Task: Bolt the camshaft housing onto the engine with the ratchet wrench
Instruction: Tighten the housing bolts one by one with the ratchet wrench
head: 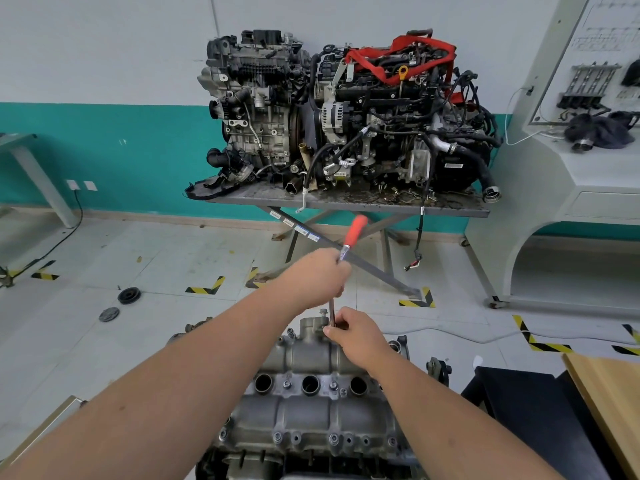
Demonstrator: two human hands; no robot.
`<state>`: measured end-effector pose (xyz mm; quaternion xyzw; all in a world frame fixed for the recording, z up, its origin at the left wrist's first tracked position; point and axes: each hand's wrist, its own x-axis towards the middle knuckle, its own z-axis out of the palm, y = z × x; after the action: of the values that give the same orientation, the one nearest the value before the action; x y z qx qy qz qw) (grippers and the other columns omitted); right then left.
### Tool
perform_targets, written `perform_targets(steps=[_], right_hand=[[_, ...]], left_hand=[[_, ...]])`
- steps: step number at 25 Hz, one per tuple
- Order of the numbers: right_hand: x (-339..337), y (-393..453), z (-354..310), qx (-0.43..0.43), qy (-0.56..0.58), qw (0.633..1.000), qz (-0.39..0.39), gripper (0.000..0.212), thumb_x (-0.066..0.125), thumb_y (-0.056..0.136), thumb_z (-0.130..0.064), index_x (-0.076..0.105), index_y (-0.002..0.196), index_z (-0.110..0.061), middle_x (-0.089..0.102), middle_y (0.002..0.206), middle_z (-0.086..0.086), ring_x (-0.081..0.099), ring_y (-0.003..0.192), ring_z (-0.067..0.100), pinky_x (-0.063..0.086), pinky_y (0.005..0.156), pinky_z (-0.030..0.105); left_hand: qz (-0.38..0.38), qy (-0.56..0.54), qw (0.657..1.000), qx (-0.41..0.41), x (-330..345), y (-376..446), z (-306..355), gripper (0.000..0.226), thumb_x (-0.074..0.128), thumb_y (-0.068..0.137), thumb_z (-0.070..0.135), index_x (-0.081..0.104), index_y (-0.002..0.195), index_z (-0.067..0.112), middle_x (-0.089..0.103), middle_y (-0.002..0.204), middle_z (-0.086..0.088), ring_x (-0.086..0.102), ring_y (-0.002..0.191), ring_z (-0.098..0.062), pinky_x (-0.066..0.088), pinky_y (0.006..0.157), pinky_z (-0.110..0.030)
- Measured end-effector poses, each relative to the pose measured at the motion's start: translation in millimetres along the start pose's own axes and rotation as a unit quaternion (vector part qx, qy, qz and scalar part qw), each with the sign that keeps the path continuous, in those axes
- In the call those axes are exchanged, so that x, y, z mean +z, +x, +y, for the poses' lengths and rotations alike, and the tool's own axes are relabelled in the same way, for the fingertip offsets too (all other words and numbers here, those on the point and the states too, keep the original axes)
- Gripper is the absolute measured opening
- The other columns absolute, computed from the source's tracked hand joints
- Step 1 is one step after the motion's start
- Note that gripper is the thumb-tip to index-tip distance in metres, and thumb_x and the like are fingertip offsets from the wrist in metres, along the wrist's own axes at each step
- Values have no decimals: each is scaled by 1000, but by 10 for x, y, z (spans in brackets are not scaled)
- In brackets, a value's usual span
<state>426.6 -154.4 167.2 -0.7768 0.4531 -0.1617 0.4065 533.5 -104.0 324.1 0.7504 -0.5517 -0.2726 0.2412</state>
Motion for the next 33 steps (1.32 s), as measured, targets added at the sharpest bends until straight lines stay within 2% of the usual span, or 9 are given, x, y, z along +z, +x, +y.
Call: perform_targets(steps=[4,7,10,13,17,22,24,28,33], right_hand=[[3,-7,-1,-4,3,1000,-5,14,67,91,-27,61,90,-14,66,89,2,60,85,20,49,78,36],[-13,-34,-15,-48,14,999,0,16,66,93,-23,65,102,-11,69,95,7,64,91,25,51,83,46],[-44,-67,-106,-36,46,998,-19,13,60,91,-29,64,94,-17,68,99,9,64,97,33,52,89,51],[-29,-56,-78,-5,17,1000,-11,17,58,89,-37,51,75,-30,62,81,-6,59,78,18,48,70,31],[10,-17,-19,6,-3,1000,4,26,65,92,-27,49,72,-28,55,70,-11,49,65,5,32,58,21],[4,2,-2,-5,-14,1000,2,25,66,92,-27,48,74,-26,56,74,-9,50,71,11,36,62,23],[8,6,8,-7,-10,1000,3,26,67,92,-27,48,73,-27,55,74,-10,51,71,11,36,62,21],[13,-1,15,-1,-5,1000,6,23,66,91,-30,50,76,-26,56,75,-9,49,68,7,37,62,23],[-2,-2,4,-9,-12,1000,7,29,67,91,-29,46,72,-29,54,74,-10,47,68,3,33,60,22]], left_hand=[[31,291,944,149,70,-17,-60,27,42,101,39,45,77,25,48,85,4,53,80,-19,32,60,-30],[109,366,898,217,228,-72,-233,43,42,95,58,64,87,23,50,102,4,49,96,-17,34,74,-34],[177,157,938,252,362,-134,-425,44,56,92,55,70,106,16,54,123,-1,51,111,-21,45,88,-38],[190,-94,954,214,479,-217,-548,50,46,93,56,57,132,27,48,139,6,49,126,-9,43,103,-29],[236,-381,886,122,662,-277,-477,36,33,98,52,47,131,46,66,120,12,65,106,-8,52,91,-25],[128,-601,789,-22,632,-126,-398,57,21,102,59,68,112,29,75,95,-3,71,95,-12,43,91,-38],[106,-584,803,-51,525,-89,-438,54,29,103,55,69,101,20,73,80,-6,72,84,-17,44,90,-41],[73,-457,881,-98,300,-20,-382,43,35,102,51,61,100,17,75,76,-4,73,86,-21,51,85,-41],[51,-234,969,-65,124,19,-174,35,38,101,40,59,98,13,76,74,0,67,76,-18,48,73,-36]])
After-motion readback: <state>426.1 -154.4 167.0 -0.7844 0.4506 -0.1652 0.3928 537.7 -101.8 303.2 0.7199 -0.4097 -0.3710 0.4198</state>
